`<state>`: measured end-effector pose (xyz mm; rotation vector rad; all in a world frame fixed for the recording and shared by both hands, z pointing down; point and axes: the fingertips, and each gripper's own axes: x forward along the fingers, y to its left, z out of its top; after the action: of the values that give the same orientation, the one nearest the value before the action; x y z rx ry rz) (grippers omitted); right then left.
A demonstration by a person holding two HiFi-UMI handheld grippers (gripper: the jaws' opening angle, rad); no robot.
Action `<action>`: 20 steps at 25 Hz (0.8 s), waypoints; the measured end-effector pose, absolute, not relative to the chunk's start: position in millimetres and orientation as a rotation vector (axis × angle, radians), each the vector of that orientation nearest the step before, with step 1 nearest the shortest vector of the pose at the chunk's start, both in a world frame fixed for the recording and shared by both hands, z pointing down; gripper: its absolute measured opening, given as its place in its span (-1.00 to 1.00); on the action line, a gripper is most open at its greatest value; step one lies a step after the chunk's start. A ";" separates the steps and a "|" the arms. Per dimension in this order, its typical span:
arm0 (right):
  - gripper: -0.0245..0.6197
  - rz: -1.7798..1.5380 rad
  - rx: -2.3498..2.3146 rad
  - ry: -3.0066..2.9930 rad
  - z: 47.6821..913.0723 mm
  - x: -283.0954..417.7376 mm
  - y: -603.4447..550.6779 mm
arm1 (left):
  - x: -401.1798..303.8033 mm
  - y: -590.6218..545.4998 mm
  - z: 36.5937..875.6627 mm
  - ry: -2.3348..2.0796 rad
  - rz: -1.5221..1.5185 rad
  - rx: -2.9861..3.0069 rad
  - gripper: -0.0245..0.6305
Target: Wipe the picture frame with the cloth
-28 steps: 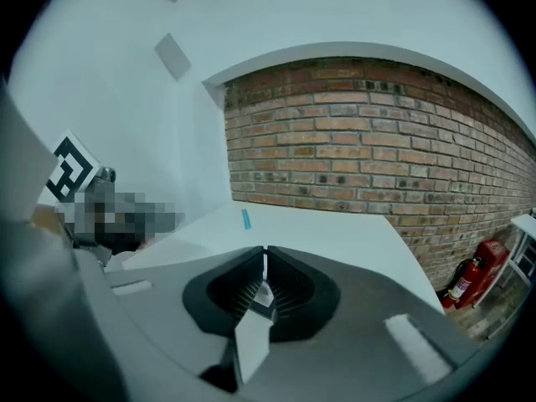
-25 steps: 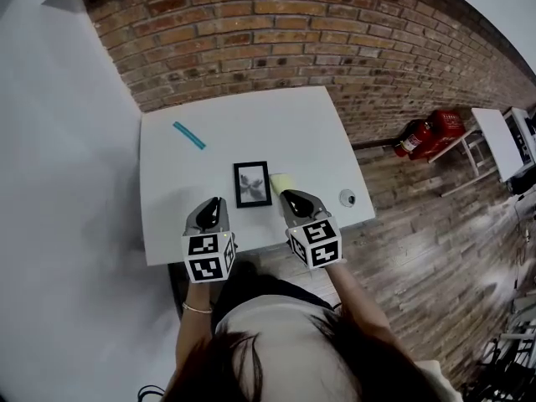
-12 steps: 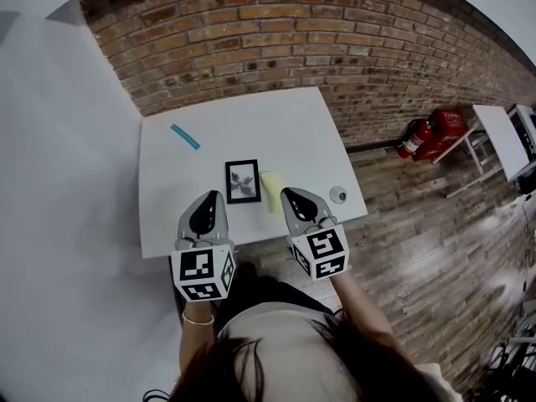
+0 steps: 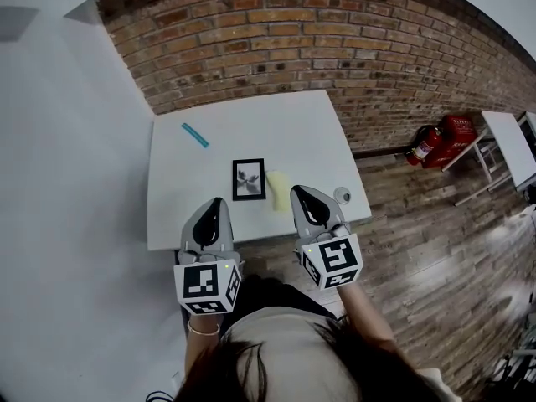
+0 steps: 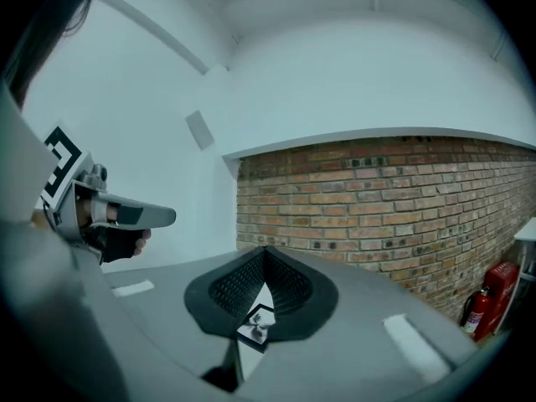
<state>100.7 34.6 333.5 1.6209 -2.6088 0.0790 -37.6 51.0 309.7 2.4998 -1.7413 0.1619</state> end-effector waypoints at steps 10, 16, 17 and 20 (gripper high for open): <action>-0.91 -0.103 1.714 -2.619 274.1 89.2 40.7 | -54.0 50.2 264.6 -1.766 0.075 2.586 -0.93; -0.91 -0.128 1.734 -2.624 260.0 78.1 43.4 | -61.9 41.2 247.6 -1.769 0.039 2.638 -0.93; -0.91 -0.126 1.738 -2.624 259.6 77.0 43.7 | -63.1 40.1 247.4 -1.766 0.034 2.642 -0.93; -0.91 -0.127 1.754 -2.614 259.0 74.8 44.3 | -67.8 36.9 249.1 -1.765 0.022 2.644 -0.93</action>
<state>74.8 44.3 259.0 1.7536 -2.6137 -0.1273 -67.8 36.9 249.1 2.6443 -1.7651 0.0222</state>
